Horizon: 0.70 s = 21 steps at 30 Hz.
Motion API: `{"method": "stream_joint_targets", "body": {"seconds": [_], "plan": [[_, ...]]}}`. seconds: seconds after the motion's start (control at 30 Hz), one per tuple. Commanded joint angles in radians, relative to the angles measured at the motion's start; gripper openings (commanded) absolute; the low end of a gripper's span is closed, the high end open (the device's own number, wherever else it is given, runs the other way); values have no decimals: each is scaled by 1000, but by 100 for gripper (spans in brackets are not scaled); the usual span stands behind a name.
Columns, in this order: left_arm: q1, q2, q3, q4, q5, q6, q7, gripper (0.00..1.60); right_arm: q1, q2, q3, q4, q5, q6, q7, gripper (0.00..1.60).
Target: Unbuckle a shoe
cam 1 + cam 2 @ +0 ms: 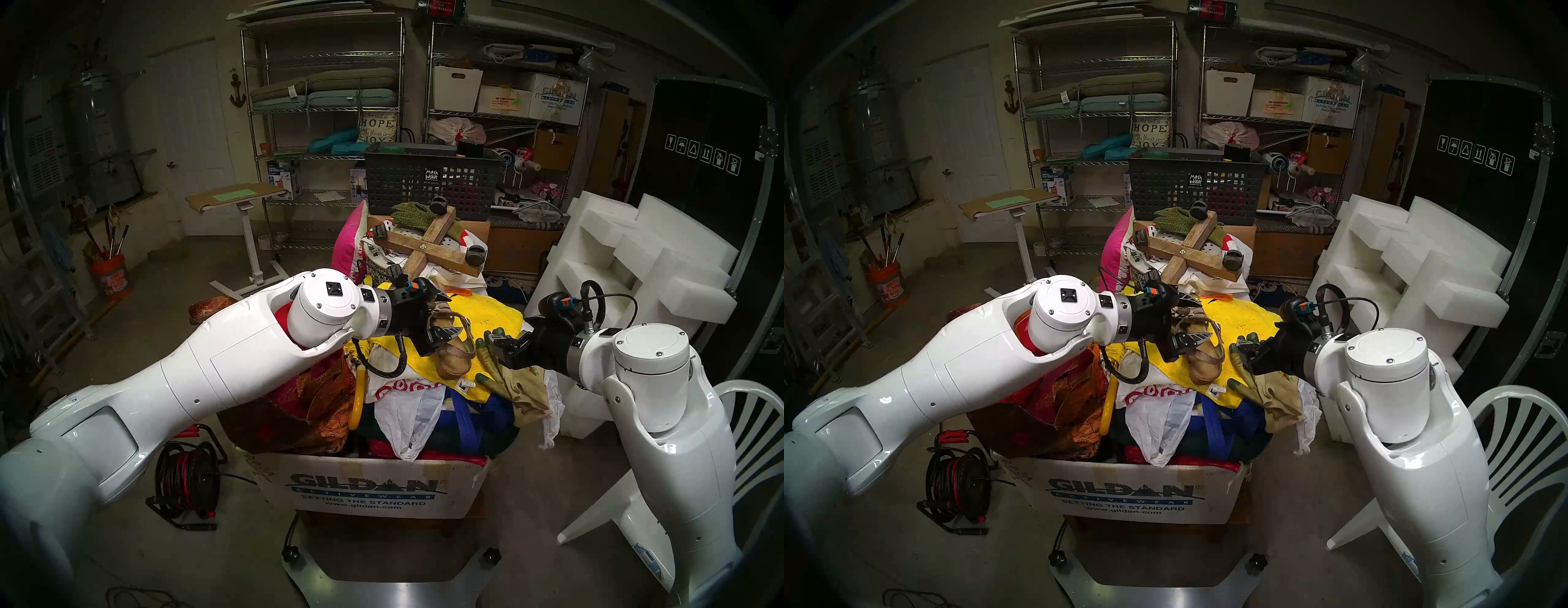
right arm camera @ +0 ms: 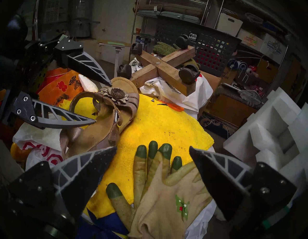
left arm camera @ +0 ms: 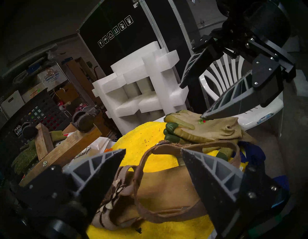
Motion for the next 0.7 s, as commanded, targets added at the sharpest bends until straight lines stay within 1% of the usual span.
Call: {"method": "stream_joint_targets", "body": {"seconds": [0.0,0.03,0.07,0.1,0.23,0.4,0.5,0.67], "plan": [[-16,-7,-8,5,2,-23,-12,124,27,-1,-24,0,2,-8,11,160],[-19,-9,-7,10,4,-25,-18,124,29,-1,-27,2,0,-8,12,160],[-20,-12,-7,14,6,-26,-19,120,31,-2,-29,2,-1,-7,12,160],[-25,-16,-4,23,11,-29,-25,120,32,-3,-31,4,-3,-7,11,160],[-35,-29,0,55,24,-40,-41,109,40,-4,-41,11,-13,-9,7,160],[-50,-44,3,92,38,-56,-60,106,49,-10,-47,16,-16,-9,8,160],[-61,-57,2,109,45,-65,-72,109,55,-11,-54,22,-21,-10,7,160],[-73,-76,1,127,51,-75,-92,108,63,-3,-73,37,-32,-10,10,160]]}}
